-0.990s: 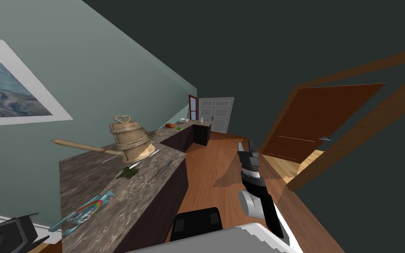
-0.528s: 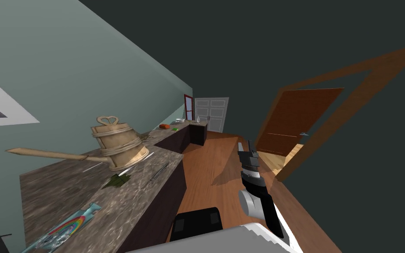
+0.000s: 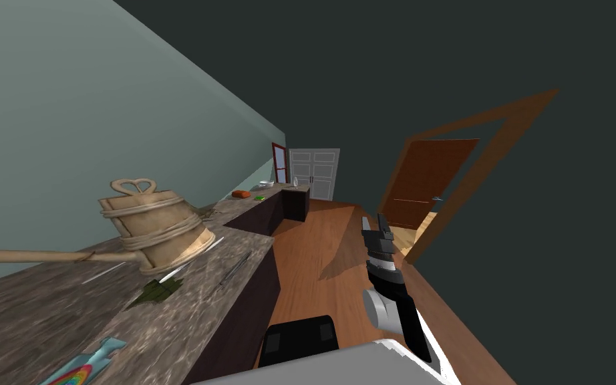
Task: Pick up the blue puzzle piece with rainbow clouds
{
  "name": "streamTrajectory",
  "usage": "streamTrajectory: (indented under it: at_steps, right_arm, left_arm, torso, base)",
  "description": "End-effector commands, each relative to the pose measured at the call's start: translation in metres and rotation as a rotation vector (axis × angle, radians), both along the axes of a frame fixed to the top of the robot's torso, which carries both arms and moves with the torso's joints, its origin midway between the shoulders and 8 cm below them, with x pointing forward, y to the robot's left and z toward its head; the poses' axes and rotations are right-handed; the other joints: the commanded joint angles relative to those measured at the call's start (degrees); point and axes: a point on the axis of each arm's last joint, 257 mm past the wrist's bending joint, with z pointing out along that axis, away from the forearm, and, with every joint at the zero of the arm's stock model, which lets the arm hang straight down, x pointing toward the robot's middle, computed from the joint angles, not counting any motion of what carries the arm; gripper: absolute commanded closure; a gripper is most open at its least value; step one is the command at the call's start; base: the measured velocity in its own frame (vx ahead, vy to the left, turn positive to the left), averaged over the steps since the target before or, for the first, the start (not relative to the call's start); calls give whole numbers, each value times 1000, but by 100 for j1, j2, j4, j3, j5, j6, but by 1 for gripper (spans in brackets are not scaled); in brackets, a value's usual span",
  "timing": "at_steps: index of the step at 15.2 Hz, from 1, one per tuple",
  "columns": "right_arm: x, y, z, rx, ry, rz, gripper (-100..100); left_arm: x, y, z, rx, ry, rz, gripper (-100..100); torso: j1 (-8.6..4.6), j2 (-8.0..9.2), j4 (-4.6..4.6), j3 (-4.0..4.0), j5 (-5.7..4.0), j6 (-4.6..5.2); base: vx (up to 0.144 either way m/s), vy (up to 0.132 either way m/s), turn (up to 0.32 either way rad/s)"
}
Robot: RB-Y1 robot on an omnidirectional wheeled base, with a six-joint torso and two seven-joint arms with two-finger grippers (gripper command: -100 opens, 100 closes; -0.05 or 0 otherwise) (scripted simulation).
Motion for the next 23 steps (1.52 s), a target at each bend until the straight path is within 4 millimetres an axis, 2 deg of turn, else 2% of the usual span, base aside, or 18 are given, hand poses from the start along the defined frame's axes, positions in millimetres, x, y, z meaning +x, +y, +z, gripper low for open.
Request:
streamTrajectory:
  at_steps: [1,2,15,17,18,21,22,23]
  right_arm:
    - [0,0,0,0,0,0,0]
    - [0,0,0,0,0,0,0]
    - [0,0,0,0,0,0,0]
    - [0,0,0,0,0,0,0]
    - [0,0,0,0,0,0,0]
    - [0,0,0,0,0,0,0]
    - [0,0,0,0,0,0,0]
    - [0,0,0,0,0,0,0]
  left_arm:
    - [-6,-3,-2,-22,17,14,-100]
    - [-16,-6,-2,-59,31,45,-100]
    - [-76,-41,-6,-284,171,185,-100]
    - [-72,-39,-6,-273,162,179,-100]
    - [-72,-38,-15,-276,163,182,-100]
    - [-71,-35,-27,-276,161,183,-100]
    - [-72,-36,-22,-278,164,184,-100]
    - [-71,-35,-23,-276,162,183,100]
  torso:
    - [0,0,0,0,0,0]
    - [-1,-1,0,0,0,-2]
    - [-4,-1,0,-1,0,-3]
    - [-5,-1,0,-1,0,-3]
    - [-7,-1,0,-1,-1,-4]
    - [-17,3,1,2,-2,-4]
    - [-19,4,1,3,-3,-4]
    - [-19,4,1,2,-4,-4]
  base:
    - [5,26,-86]
    - [5,27,-173]
    - [4,29,-136]
    - [2,15,-49]
    - [-4,0,-10]
    - [-13,-15,-10]
    - [-8,-12,-2]
    - [0,0,0]
